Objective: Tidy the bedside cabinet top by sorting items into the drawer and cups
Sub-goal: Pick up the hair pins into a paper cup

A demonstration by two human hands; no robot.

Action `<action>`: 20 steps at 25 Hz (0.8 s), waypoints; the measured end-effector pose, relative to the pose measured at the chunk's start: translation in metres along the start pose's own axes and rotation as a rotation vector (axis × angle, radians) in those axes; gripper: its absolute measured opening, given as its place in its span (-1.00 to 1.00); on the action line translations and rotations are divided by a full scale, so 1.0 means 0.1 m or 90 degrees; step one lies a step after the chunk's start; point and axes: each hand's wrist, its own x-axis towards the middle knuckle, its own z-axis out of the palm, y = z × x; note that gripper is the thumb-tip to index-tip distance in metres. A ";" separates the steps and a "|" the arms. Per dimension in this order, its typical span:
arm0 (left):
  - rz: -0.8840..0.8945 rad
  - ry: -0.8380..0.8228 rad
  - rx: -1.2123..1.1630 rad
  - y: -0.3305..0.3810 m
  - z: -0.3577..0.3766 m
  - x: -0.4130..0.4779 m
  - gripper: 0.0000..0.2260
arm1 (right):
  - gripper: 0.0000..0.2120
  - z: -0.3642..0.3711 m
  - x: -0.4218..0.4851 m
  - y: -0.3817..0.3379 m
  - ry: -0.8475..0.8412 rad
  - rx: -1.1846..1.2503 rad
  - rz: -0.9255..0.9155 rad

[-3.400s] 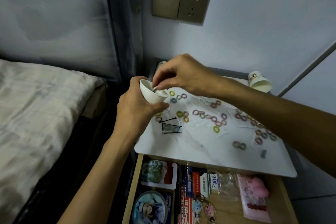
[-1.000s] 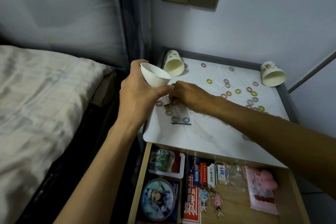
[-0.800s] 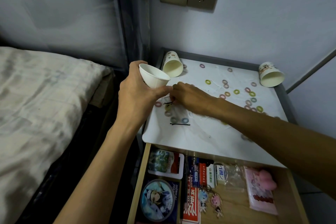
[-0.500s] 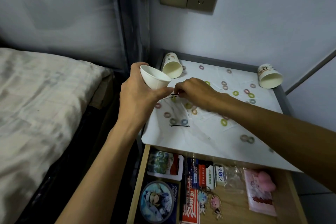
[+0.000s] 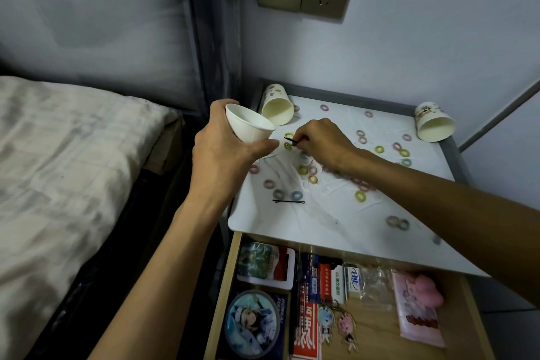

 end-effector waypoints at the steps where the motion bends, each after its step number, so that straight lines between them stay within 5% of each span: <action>1: -0.002 -0.001 -0.002 0.00 0.00 0.00 -0.40 | -0.79 -0.01 0.01 0.01 -0.018 -0.042 -0.010; 6: 0.001 -0.004 -0.003 0.01 0.02 -0.01 -0.40 | -0.66 -0.16 -0.04 0.02 -0.065 -0.199 -0.036; 11: 0.001 -0.016 -0.004 0.02 0.06 -0.02 -0.40 | -0.59 -0.34 -0.06 0.01 0.003 -0.267 -0.058; 16: -0.007 -0.023 0.013 0.00 0.08 -0.03 -0.40 | -0.81 -0.88 -0.12 -0.24 0.122 0.137 -0.141; 20: -0.005 -0.038 0.034 -0.01 0.14 -0.03 -0.42 | -0.84 -1.02 -0.29 -0.67 0.035 0.123 -0.319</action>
